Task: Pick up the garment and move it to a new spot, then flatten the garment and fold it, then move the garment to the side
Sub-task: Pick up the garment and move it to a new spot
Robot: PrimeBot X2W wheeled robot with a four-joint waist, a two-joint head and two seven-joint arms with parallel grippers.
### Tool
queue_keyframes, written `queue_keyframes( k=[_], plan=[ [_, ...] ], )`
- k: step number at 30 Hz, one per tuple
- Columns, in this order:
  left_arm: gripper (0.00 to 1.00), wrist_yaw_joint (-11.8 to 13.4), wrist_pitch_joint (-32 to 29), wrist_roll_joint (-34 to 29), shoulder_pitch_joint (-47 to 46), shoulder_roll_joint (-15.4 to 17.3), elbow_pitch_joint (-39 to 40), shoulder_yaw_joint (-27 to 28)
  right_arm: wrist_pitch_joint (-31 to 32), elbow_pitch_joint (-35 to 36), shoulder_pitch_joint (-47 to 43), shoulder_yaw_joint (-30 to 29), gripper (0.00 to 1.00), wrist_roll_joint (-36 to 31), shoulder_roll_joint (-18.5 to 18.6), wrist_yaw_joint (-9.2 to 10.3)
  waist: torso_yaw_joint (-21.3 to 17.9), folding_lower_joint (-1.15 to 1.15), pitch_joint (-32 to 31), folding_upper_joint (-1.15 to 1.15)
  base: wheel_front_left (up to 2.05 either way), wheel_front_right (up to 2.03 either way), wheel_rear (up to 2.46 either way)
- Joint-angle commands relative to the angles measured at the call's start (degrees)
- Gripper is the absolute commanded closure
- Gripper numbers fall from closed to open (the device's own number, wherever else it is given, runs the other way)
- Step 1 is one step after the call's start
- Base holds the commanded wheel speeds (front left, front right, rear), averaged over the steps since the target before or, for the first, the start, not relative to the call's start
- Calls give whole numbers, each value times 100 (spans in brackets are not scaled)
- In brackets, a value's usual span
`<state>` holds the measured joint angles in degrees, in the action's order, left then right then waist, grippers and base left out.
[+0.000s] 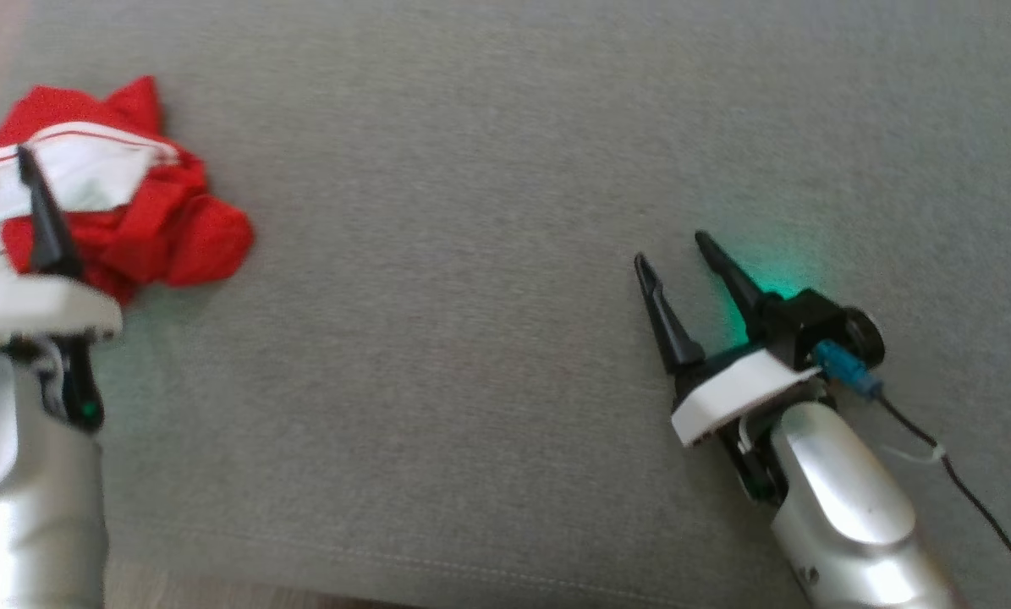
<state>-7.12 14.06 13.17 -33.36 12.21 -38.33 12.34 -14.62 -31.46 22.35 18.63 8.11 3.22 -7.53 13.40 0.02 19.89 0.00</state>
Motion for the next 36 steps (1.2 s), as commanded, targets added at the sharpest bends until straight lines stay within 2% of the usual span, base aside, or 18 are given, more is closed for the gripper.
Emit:
queue_keyframes(
  k=[1, 7, 9, 13, 14, 15, 16, 22, 25, 30, 36],
  plan=[
    [0, -17, -57, 51, -245, 342, -35, 43, -38, 161, 140, 95, 0, -32, -35, 4, -214, -2, 204, 0, 0, 0, 0],
    [0, -33, -750, 295, -853, 697, -1300, -270, -38, 228, 283, -6, 0, -30, -35, 4, -547, -2, 438, 0, 0, 0, 0],
    [0, -34, -1094, 361, -902, 710, -1677, -415, -38, 208, 298, -22, 0, -20, -35, 4, -627, -2, 474, 0, 0, 0, 0],
    [0, -35, -1367, 516, -972, 718, -2149, -526, -38, 184, 310, -100, 0, -31, -35, 4, -690, -2, 499, 0, 0, 0, 0],
    [9, -35, -1356, 516, -987, 751, -2228, -543, -38, 176, 309, -118, 0, -32, -35, 4, -696, -2, 490, 0, 0, 0, 0],
    [64, -35, -1361, 510, -1003, 768, -2292, -593, -38, 168, 310, -130, 0, -29, -35, 4, -701, -2, 479, 0, 0, 0, 0],
    [100, -35, -1298, 511, -1033, 802, -2324, -612, -38, 158, 309, -139, 0, -26, -35, 4, -702, -2, 454, 0, 0, 0, 0],
    [100, 6, -390, 149, -1550, 1015, -2046, -1004, -38, 189, 252, -175, 0, 207, -35, 4, -778, -2, 146, 0, 0, 0, 0],
    [100, 4, -92, -52, -1862, 916, -1760, -1264, -38, 216, 219, -228, 0, 372, -35, 4, -905, -2, -2, 0, 0, 0, 0],
    [100, -25, 53, -202, -2209, 373, -1271, -1824, -38, 226, 157, -295, 0, 583, -35, 4, -1260, -2, -208, 0, 0, 0, 0],
    [100, -34, 84, -109, -2216, -580, -833, -2950, -38, 230, 90, -269, 0, 728, -35, 4, -1771, -2, -280, 0, 0, 0, 0]
  ],
)
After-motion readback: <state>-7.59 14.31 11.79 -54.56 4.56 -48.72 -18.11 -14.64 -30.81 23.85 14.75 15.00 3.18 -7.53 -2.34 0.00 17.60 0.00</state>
